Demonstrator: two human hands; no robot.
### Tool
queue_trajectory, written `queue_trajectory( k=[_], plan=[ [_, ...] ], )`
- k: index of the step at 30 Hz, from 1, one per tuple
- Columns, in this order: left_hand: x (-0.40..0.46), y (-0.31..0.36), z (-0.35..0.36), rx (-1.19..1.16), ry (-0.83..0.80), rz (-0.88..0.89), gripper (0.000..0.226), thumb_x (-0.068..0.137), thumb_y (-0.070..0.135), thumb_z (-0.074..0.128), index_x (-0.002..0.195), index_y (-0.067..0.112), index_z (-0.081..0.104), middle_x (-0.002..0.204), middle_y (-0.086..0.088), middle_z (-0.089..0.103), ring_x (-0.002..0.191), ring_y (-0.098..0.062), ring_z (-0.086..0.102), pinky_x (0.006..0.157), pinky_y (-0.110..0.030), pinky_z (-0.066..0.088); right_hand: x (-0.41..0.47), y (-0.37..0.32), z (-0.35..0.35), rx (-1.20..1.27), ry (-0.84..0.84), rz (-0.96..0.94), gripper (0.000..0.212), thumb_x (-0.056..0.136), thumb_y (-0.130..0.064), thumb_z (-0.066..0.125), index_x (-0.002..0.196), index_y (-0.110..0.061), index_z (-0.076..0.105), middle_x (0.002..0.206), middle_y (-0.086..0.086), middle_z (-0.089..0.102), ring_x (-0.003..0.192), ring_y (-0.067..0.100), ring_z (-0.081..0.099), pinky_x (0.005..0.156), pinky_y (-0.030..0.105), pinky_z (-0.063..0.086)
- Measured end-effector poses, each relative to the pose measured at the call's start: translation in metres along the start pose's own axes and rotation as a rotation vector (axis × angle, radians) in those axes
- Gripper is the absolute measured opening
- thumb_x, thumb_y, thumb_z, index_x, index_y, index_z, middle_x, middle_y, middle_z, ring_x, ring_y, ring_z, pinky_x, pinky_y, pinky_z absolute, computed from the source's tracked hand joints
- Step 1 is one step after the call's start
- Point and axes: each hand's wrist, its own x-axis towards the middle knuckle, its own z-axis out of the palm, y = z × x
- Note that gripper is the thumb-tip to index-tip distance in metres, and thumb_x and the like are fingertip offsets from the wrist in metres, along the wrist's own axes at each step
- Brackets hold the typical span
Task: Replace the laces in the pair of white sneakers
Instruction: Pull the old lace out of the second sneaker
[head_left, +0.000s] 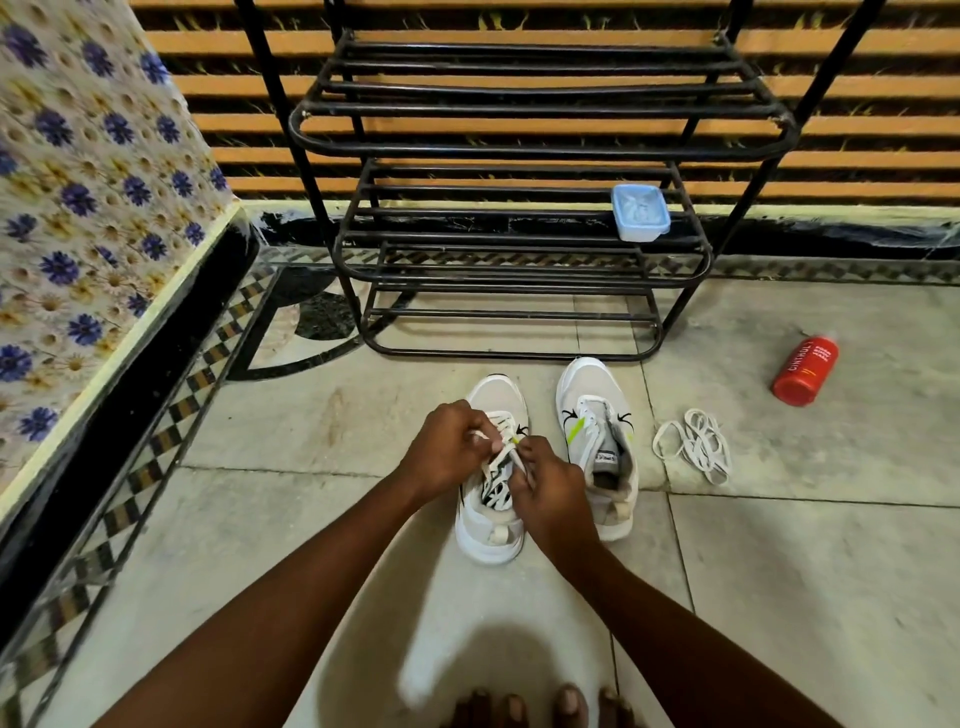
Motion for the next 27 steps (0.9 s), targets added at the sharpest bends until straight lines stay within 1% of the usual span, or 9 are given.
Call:
queue_trajectory(
  k=[4,7,10,13,16,20,23,25,27],
  plan=[
    [0.005,-0.004,0.012,0.193,0.128,-0.02,0.019,0.092,0.02,0.069,0.079,0.034,0.067,0.09,0.011,0.053,0.099,-0.01,0.048,0.068,-0.033,0.048,-0.004,0.004,0.007,-0.026,0.074,-0.003,0.033,0.086,-0.028,0.053,0.118,-0.023,0.06,0.101,0.007,0.073,0.092,0.032,0.07,0.076,0.044,0.057],
    [0.01,0.0,0.018,-0.045,0.336,-0.076,0.021,0.094,0.019,0.062,0.077,0.031,0.06,0.09,0.009,0.056,0.092,-0.012,0.058,0.07,-0.032,0.048,-0.006,0.008,0.009,-0.053,0.099,0.009,0.037,0.086,-0.024,0.05,0.119,-0.018,0.064,0.101,0.005,0.073,0.09,0.03,0.07,0.077,0.041,0.056],
    [0.028,0.0,0.009,-0.346,0.581,-0.361,0.023,0.096,0.006,0.059,0.079,0.021,0.058,0.079,0.003,0.064,0.079,-0.02,0.064,0.067,-0.03,0.045,-0.004,0.008,0.008,-0.072,0.088,0.004,0.04,0.087,-0.028,0.045,0.121,-0.019,0.065,0.098,0.004,0.074,0.086,0.029,0.069,0.075,0.038,0.056],
    [0.036,0.008,0.004,-0.702,0.523,-0.565,0.022,0.102,0.004,0.048,0.085,0.016,0.053,0.072,-0.005,0.063,0.064,-0.024,0.061,0.057,-0.027,0.046,-0.003,0.006,0.004,-0.063,0.08,-0.001,0.045,0.086,-0.028,0.043,0.123,-0.018,0.066,0.1,0.005,0.074,0.085,0.029,0.069,0.077,0.035,0.055],
    [0.027,0.022,-0.002,-0.874,0.37,-0.482,0.023,0.104,-0.002,0.043,0.087,0.013,0.048,0.054,-0.003,0.05,0.041,-0.01,0.047,0.046,-0.021,0.039,-0.004,0.006,0.002,-0.046,0.091,0.007,0.048,0.086,-0.03,0.041,0.123,-0.014,0.066,0.104,0.007,0.074,0.091,0.029,0.069,0.082,0.031,0.052],
    [0.019,0.009,-0.009,-0.499,0.072,-0.175,0.025,0.101,0.02,0.065,0.08,0.006,0.066,0.058,0.009,0.06,0.056,-0.006,0.055,0.061,-0.025,0.044,-0.004,0.006,0.003,-0.066,0.083,-0.006,0.046,0.087,-0.031,0.04,0.121,-0.014,0.067,0.101,0.006,0.074,0.089,0.029,0.069,0.08,0.033,0.052],
    [0.017,0.004,-0.008,-0.108,-0.127,-0.07,0.019,0.079,0.039,0.085,0.078,0.022,0.075,0.058,0.016,0.062,0.057,-0.001,0.056,0.063,-0.024,0.049,-0.002,0.004,0.005,-0.072,0.059,-0.009,0.042,0.087,-0.029,0.042,0.121,-0.017,0.064,0.098,0.006,0.072,0.086,0.03,0.067,0.076,0.039,0.054],
    [0.016,0.001,-0.008,0.139,-0.189,-0.067,0.021,0.069,0.046,0.084,0.076,0.031,0.073,0.074,0.014,0.068,0.076,-0.006,0.065,0.076,-0.033,0.057,-0.002,0.003,0.005,-0.063,0.069,-0.01,0.039,0.087,-0.026,0.045,0.119,-0.015,0.065,0.093,0.007,0.072,0.084,0.032,0.067,0.073,0.039,0.054],
    [0.014,0.0,-0.007,0.256,-0.186,0.004,0.019,0.077,0.041,0.083,0.078,0.032,0.067,0.087,0.014,0.057,0.091,-0.01,0.058,0.082,-0.036,0.054,-0.001,0.003,0.004,-0.069,0.071,-0.013,0.034,0.087,-0.023,0.05,0.117,-0.015,0.065,0.091,0.007,0.072,0.083,0.033,0.067,0.071,0.04,0.054]
  ],
)
